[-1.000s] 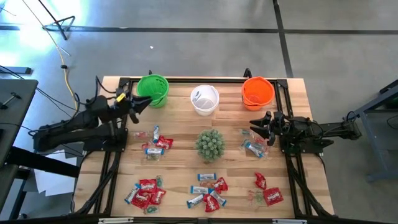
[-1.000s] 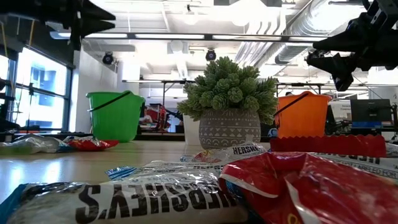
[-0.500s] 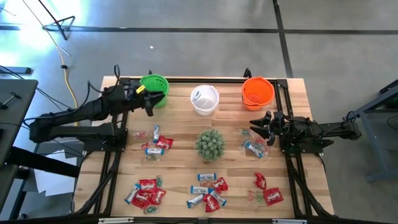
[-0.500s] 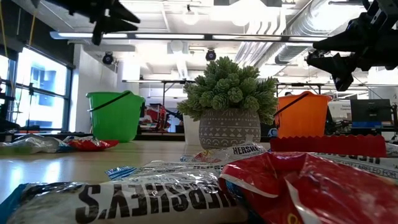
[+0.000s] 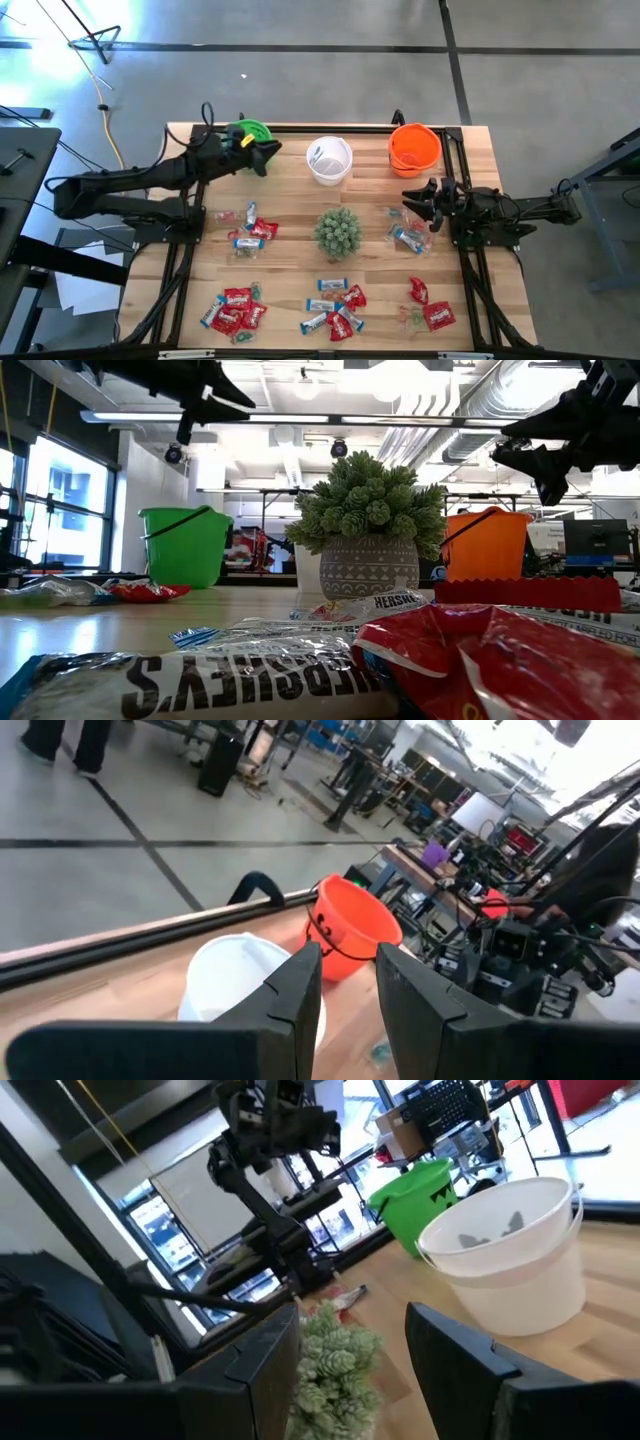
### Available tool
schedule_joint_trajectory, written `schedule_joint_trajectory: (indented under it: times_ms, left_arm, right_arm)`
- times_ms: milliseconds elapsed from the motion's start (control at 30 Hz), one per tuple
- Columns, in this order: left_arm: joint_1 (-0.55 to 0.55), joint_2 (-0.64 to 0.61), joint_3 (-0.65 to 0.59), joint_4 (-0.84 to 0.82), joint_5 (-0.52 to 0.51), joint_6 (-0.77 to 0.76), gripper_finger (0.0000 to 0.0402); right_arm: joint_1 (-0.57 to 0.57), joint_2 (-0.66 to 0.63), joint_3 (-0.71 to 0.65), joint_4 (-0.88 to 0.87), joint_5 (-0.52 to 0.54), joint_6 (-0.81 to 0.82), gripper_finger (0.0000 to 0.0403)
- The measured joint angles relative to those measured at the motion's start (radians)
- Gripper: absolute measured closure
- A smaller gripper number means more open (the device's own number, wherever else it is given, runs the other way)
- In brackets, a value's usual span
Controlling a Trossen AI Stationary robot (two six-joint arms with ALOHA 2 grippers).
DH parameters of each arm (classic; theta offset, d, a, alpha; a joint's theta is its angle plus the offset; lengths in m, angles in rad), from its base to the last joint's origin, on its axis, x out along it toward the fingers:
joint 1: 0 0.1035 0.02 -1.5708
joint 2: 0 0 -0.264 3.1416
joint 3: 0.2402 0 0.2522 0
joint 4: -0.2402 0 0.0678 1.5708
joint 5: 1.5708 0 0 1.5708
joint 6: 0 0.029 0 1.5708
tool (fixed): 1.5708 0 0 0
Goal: Sort candy
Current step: Put the transparent candy into the orange bucket
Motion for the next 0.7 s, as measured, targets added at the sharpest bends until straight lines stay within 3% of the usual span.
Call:
schedule_joint_trajectory:
  times_ms: [133, 233, 700]
  left_arm:
    - [0.000, 0.034, 0.000, 0.012, 0.000, -0.058, 0.0317]
    - [0.000, 0.055, 0.000, 0.050, 0.000, -0.071, 0.0317]
    - [0.000, 0.125, 0.000, 0.285, 0.003, 0.025, 0.0317]
  right_arm:
    - [0.000, 0.000, 0.000, 0.000, 0.051, 0.024, 0.0221]
    - [0.000, 0.000, 0.000, 0.008, 0.077, 0.139, 0.0221]
    - [0.000, 0.001, 0.000, 0.016, 0.092, 0.394, 0.0221]
